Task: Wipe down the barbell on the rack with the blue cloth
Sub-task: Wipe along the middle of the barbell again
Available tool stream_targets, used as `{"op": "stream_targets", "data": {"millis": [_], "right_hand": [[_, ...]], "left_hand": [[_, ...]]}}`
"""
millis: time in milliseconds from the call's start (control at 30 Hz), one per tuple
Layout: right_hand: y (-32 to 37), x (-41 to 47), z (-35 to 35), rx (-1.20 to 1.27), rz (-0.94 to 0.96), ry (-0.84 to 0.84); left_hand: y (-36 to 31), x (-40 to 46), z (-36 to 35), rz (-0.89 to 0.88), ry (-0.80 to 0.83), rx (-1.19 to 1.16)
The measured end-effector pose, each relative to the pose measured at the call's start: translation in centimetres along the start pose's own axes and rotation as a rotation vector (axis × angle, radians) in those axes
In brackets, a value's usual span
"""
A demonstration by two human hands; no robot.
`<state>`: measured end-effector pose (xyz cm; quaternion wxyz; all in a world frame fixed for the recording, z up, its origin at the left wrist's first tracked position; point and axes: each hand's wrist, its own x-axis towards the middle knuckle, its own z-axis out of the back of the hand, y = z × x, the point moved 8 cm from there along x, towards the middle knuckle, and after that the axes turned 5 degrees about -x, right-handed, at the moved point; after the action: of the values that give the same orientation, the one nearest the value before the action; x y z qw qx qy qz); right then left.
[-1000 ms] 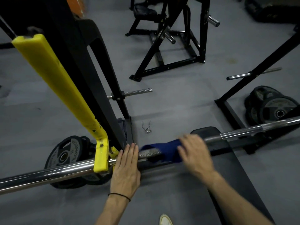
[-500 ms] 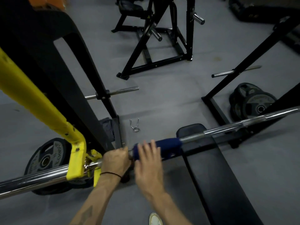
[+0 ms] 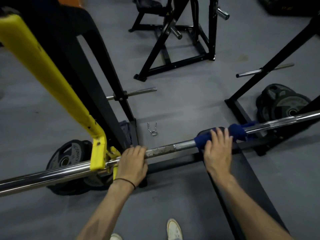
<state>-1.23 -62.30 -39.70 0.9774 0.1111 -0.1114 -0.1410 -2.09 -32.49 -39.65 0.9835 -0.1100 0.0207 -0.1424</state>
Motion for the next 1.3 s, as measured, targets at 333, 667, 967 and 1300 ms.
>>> {"op": "stream_targets", "data": {"millis": [333, 667, 967, 1300], "right_hand": [[18.5, -8.4, -2.8, 0.037, 0.754, 0.129], [-1.7, 2.2, 0.9, -0.126, 0.077, -0.038], [18.8, -8.1, -2.5, 0.097, 0.498, 0.085], [-0.2, 1.7, 1.1, -0.111, 0.248, -0.05]], "left_hand": [[1.4, -5.2, -0.2, 0.007, -0.084, 0.066], [-0.1, -1.1, -0.6, -0.021, 0.006, 0.067], [-0.7, 3.1, 0.8, 0.021, 0.084, 0.218], [1.1, 4.6, -1.3, 0.203, 0.489, 0.018]]}}
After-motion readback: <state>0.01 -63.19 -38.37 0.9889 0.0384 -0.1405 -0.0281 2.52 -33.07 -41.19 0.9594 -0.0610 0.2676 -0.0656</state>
